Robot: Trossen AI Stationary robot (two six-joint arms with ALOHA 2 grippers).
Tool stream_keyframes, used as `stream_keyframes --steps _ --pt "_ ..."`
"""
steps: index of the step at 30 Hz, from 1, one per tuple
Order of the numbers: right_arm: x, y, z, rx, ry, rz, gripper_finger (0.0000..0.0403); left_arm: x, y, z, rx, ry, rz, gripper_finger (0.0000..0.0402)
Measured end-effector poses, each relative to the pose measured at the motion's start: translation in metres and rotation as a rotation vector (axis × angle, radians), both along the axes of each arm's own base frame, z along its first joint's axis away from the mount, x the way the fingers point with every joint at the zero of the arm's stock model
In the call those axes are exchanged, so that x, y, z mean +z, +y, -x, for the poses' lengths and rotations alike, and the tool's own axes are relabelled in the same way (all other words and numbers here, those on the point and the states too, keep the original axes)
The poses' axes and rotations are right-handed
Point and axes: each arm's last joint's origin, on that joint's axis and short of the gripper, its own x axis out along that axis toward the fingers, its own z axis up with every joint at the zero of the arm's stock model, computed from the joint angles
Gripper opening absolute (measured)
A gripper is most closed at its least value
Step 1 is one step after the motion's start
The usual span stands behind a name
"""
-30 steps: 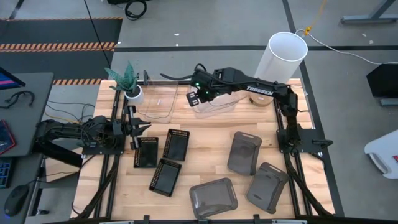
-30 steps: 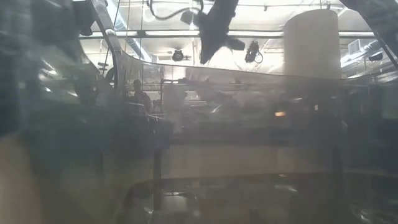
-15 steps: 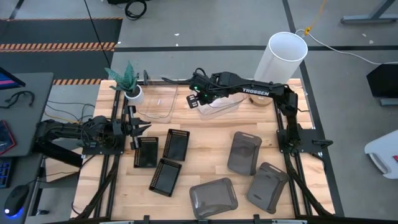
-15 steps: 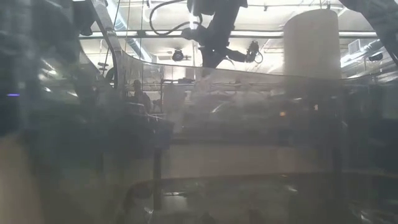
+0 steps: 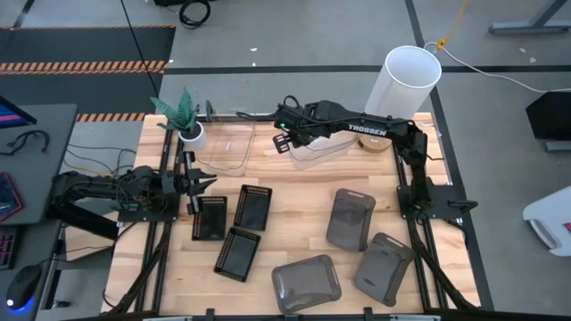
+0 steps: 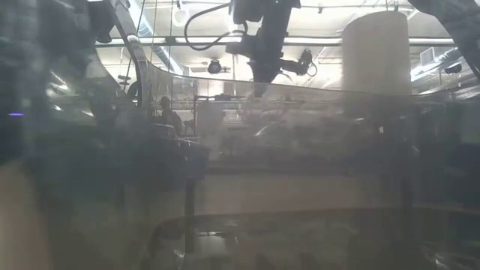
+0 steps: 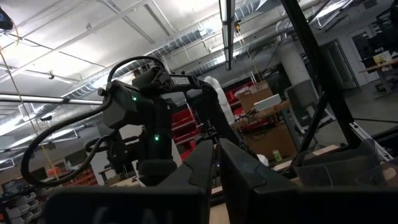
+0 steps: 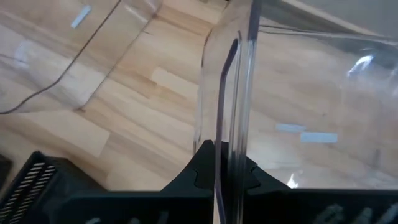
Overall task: Stack baskets by color
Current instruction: Stack the bottom transparent bin on top of the top right transparent bin
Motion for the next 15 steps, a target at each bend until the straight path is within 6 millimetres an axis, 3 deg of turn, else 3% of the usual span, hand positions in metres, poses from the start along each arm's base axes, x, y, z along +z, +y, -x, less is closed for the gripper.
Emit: stream_keyframes --steps 15 --pt "-0.0056 0.0005 0.0008 0.012 0.04 0.034 0.0007 -0.0001 0.0 0.0 0.0 0.0 0.0 0.0036"
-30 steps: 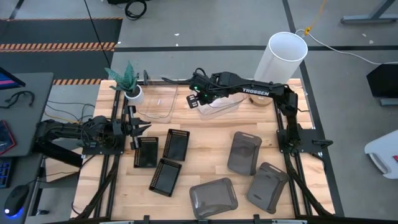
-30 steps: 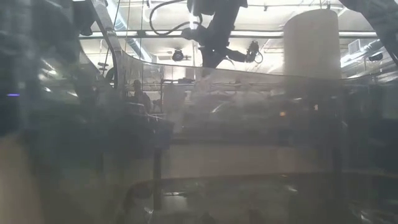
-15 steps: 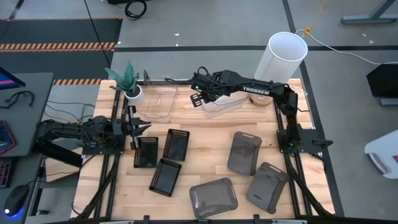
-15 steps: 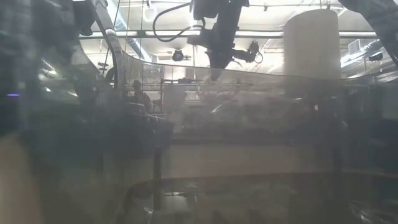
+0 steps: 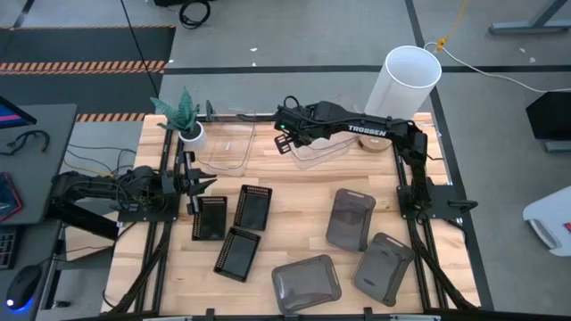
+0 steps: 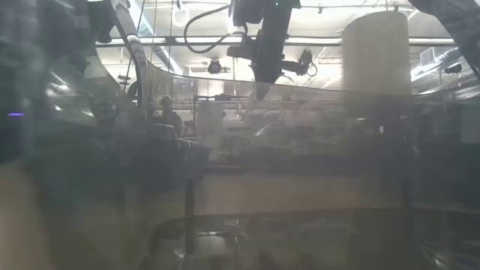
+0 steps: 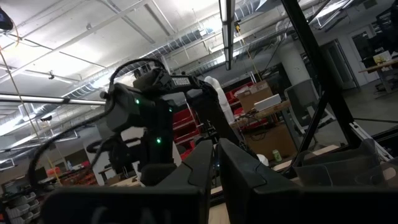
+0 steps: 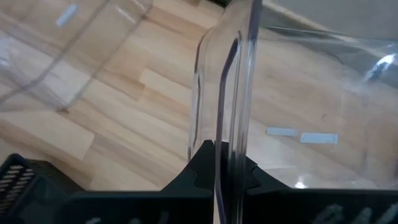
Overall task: Stack baskets by color
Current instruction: Stack the bottom transparent bin on top of the top right transparent bin
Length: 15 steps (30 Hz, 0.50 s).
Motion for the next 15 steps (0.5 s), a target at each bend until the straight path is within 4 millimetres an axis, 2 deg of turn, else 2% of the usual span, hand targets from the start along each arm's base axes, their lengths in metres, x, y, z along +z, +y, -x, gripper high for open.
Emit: stream_keyframes --steps 8,15 --pt "-0.027 0.001 -0.001 0.063 0.043 -0.045 0.0008 0.0 0.0 0.0 0.0 0.0 0.0 0.0028" --pt "-0.032 0.0 -0.003 0.139 0.032 -0.1 0.0025 0.0 0.0 0.0 0.0 0.0 0.0 0.0036"
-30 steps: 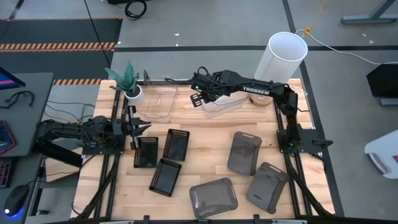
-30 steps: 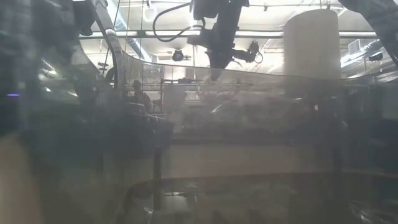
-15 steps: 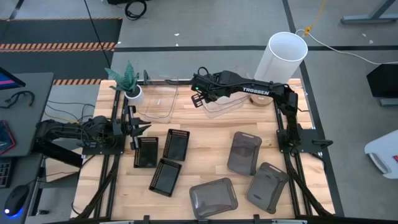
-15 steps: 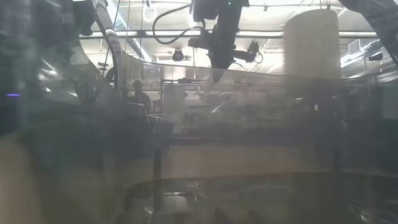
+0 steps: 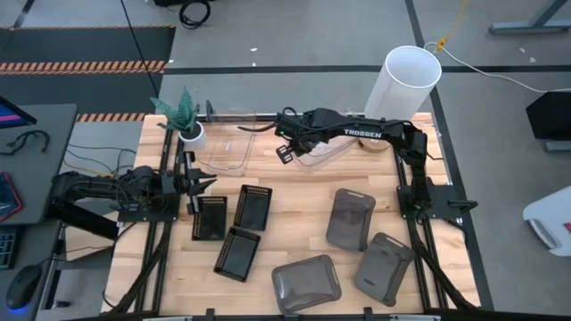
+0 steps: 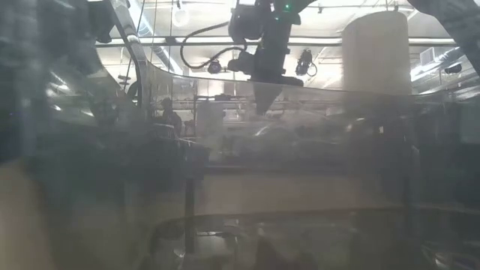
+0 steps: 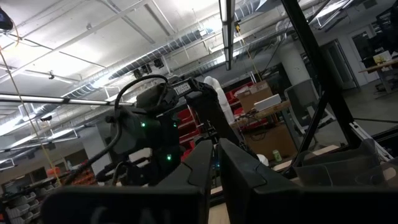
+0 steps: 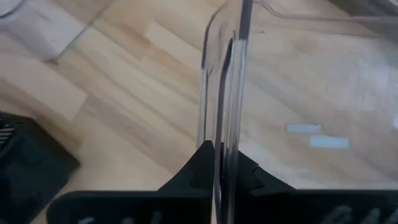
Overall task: Stack baskets by color
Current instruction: Stack the bottom transparent bin on top of the top right transparent bin, then stack the left transparent bin on the top of the transparent bin
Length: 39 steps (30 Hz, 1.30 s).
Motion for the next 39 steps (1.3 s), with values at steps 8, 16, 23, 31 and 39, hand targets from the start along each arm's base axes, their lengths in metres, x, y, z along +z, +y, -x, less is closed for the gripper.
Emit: stream_keyframes --steps 8,16,23,31,39 --pt "0.003 -0.004 -0.008 0.151 -0.111 -0.068 0.0067 0.0 0.0 0.0 0.0 0.0 0.0 0.0026" --pt "0.003 -0.006 -0.006 0.33 -0.103 -0.1 0.0146 0.0 0.0 0.0 0.0 0.0 0.0 0.0034" --pt "0.011 -0.005 -0.001 0.425 -0.061 -0.103 0.0205 0.0 0.0 0.0 0.0 0.0 0.0 0.0032" --pt "0.041 0.007 -0.009 0.57 -0.161 -0.055 0.0223 0.0 0.0 0.0 0.0 0.0 0.0 0.0033" --pt "0.054 0.039 -0.03 0.829 -0.434 -0.134 0.0222 0.0 0.0 0.0 0.0 0.0 0.0 0.003"
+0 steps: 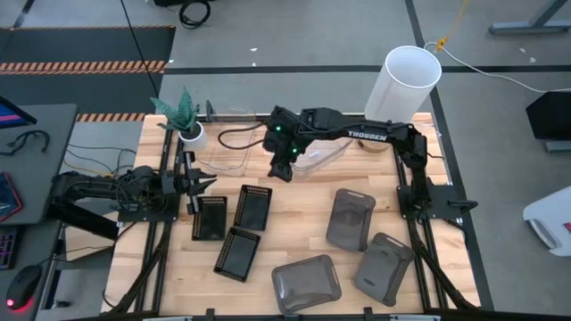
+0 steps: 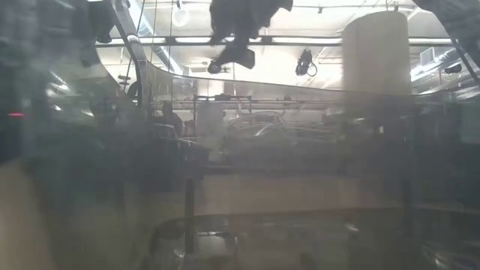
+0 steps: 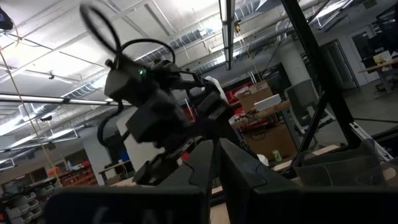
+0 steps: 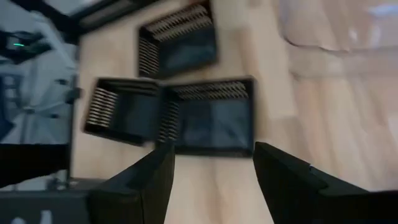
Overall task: Stack baskets by color
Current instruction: Stack the left transparent bin on the top of the transparent bin
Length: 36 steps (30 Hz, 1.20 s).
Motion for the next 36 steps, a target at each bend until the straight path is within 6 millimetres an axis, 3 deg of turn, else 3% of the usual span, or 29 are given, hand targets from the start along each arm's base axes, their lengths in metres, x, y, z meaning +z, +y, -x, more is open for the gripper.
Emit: stream_keyframes --steps 10,16,22,28,31,36 --pt "0.005 0.023 -0.008 0.067 -0.068 -0.018 0.0221 0.0 0.0 0.0 0.001 0.0 0.0 0.0032" --pt "0.035 0.027 0.018 0.049 -0.08 -0.025 0.022 0.0 0.0 0.0 -0.021 -0.002 0.041 0.0035" --pt "0.076 0.032 0.049 -0.046 -0.166 0.108 0.0219 0.001 -0.001 0.0 -0.151 -0.019 0.317 0.0028" --pt "0.114 0.034 0.085 -0.114 -0.272 0.189 0.0219 0.007 0.004 0.004 -0.284 -0.185 0.888 0.0034" --pt "0.128 0.035 0.1 -0.161 -0.307 0.209 0.0219 0.009 0.005 0.006 -0.364 -0.253 1.088 0.0036" --pt "0.135 0.034 0.108 -0.224 -0.321 0.252 0.0219 0.01 0.005 0.006 -0.468 -0.285 1.265 0.0029"
